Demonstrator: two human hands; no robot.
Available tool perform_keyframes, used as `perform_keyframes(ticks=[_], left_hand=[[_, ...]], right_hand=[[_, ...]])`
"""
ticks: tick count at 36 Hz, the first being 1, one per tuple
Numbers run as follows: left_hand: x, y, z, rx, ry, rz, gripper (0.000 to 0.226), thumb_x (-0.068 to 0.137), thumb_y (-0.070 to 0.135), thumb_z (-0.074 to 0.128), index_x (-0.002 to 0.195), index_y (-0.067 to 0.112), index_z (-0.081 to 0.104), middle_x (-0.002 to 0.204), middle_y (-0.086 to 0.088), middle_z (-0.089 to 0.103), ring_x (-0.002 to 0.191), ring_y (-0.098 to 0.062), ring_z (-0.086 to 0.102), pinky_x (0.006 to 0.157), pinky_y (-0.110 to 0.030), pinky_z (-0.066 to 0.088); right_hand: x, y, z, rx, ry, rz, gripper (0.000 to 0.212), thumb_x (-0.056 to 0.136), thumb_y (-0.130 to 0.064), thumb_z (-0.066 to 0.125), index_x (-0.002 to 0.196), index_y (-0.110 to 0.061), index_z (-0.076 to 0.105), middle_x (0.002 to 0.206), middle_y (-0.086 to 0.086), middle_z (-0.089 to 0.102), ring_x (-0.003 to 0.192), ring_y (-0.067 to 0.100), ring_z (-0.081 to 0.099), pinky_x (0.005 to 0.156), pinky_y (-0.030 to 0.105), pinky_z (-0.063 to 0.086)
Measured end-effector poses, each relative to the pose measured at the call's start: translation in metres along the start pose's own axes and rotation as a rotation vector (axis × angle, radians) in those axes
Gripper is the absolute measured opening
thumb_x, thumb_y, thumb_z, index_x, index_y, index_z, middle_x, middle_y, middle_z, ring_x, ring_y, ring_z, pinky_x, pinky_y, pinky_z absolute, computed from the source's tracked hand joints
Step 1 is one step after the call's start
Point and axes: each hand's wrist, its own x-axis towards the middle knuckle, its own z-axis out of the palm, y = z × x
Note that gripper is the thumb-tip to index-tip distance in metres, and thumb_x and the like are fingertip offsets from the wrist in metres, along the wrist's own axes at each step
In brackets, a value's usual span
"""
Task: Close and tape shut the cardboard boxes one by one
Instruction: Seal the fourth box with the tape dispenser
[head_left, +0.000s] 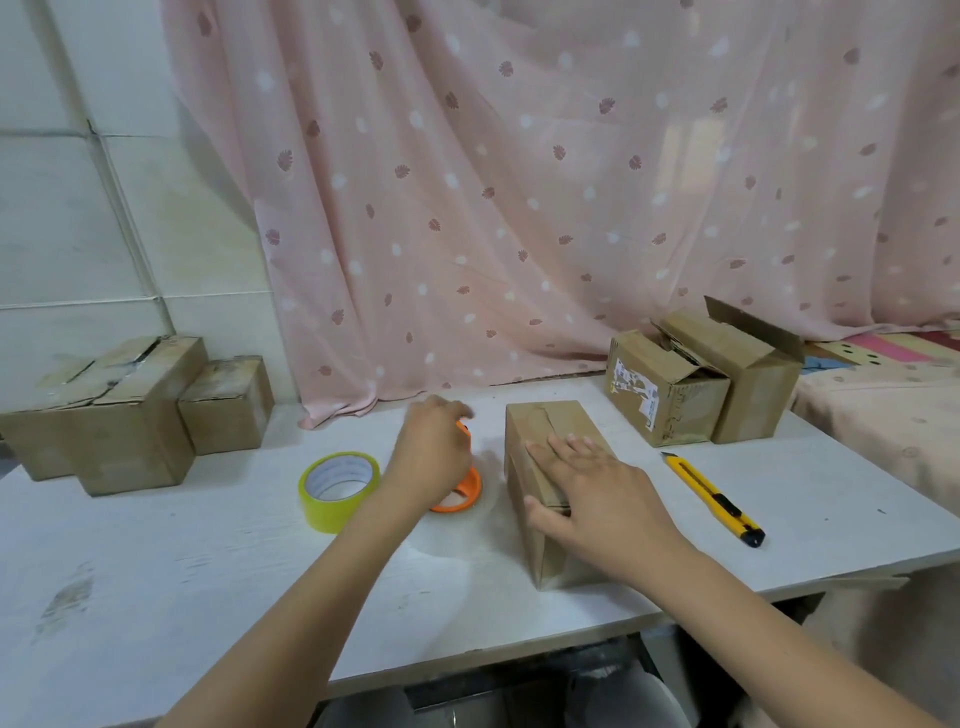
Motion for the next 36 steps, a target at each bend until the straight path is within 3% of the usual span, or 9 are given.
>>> perform_keyframes(ticks=[3,5,9,13,17,20,28,32,36], left_hand=[[-0.007,0.012,0.003,-0.668,-0.223,-0.095,0.044,0.092,-0.001,0.044,0.115,0.028,0.069,0.104,0.005,0.072,0.091,-0.025,0.06,0.084,-0.032,0.047],[-0.01,0.011,0.006,-0.75,-0.316,-0.13,0.047,0.09,-0.001,0.043,0.116,0.03,0.068,0.102,0.002,0.073,0.1,-0.031,0.061,0.091,-0.039,0.048],[-0.007,0.009,0.009,-0.772,-0.395,-0.085,0.043,0.095,0.001,0.048,0.123,0.031,0.061,0.099,-0.001,0.072,0.1,-0.017,0.063,0.103,-0.038,0.046],[-0.002,0.008,0.01,-0.797,-0.479,-0.032,0.043,0.097,0.007,0.056,0.126,0.04,0.057,0.094,0.0,0.069,0.091,-0.013,0.057,0.08,-0.025,0.044],[0.003,0.007,0.008,-0.821,-0.51,-0.034,0.05,0.089,0.015,0.063,0.13,0.043,0.054,0.091,-0.002,0.064,0.094,-0.018,0.054,0.083,-0.037,0.03],[0.004,0.006,0.007,-0.799,-0.533,-0.031,0.049,0.092,0.016,0.067,0.13,0.043,0.053,0.095,-0.009,0.07,0.095,-0.02,0.061,0.089,-0.036,0.035],[0.002,0.014,0.01,-0.594,-0.498,0.001,0.052,0.092,0.008,0.068,0.128,0.04,0.051,0.091,-0.001,0.075,0.092,-0.018,0.072,0.076,-0.022,0.045],[0.002,0.016,0.018,-0.556,-0.468,0.012,0.053,0.09,0.007,0.068,0.125,0.042,0.052,0.091,-0.002,0.075,0.093,-0.024,0.072,0.1,-0.039,0.048],[0.002,0.015,0.019,-0.527,-0.45,0.034,0.056,0.088,0.005,0.067,0.122,0.046,0.051,0.088,0.001,0.074,0.088,-0.023,0.073,0.103,-0.045,0.049]], right_hand=[[0.001,0.001,-0.001,0.002,-0.002,-0.001,0.069,0.097,-0.064,0.026,0.159,-0.036,0.016,0.167,-0.005,0.016,0.154,0.016,0.011,0.118,0.031,0.023],[0.0,0.001,-0.003,0.002,-0.002,-0.003,0.066,0.1,-0.06,0.031,0.159,-0.035,0.016,0.167,-0.004,0.016,0.154,0.016,0.011,0.118,0.031,0.023],[-0.001,0.003,-0.003,0.013,-0.02,0.009,0.077,0.089,-0.069,0.015,0.159,-0.036,0.016,0.167,-0.005,0.015,0.154,0.015,0.01,0.118,0.031,0.022],[-0.001,0.005,-0.001,0.006,-0.004,0.021,0.1,0.066,-0.072,-0.007,0.158,-0.038,0.015,0.167,-0.007,0.016,0.154,0.015,0.011,0.118,0.03,0.023],[-0.001,0.006,-0.004,0.035,0.007,0.012,0.086,0.081,-0.074,0.008,0.158,-0.037,0.017,0.166,-0.006,0.017,0.154,0.015,0.011,0.117,0.031,0.024],[-0.001,0.008,-0.004,0.031,-0.003,0.003,0.067,0.098,-0.064,0.031,0.158,-0.038,0.017,0.167,-0.006,0.016,0.154,0.015,0.01,0.118,0.031,0.023],[-0.002,0.013,-0.003,0.043,0.002,0.001,0.066,0.098,-0.064,0.032,0.157,-0.037,0.019,0.166,-0.006,0.017,0.154,0.016,0.011,0.117,0.034,0.025],[-0.003,0.012,-0.004,0.045,0.009,0.003,0.066,0.098,-0.064,0.032,0.157,-0.036,0.02,0.166,-0.006,0.019,0.154,0.016,0.011,0.117,0.034,0.026],[-0.003,0.012,-0.004,0.04,0.012,0.004,0.067,0.098,-0.064,0.031,0.157,-0.036,0.019,0.166,-0.005,0.018,0.154,0.016,0.011,0.118,0.033,0.025]])
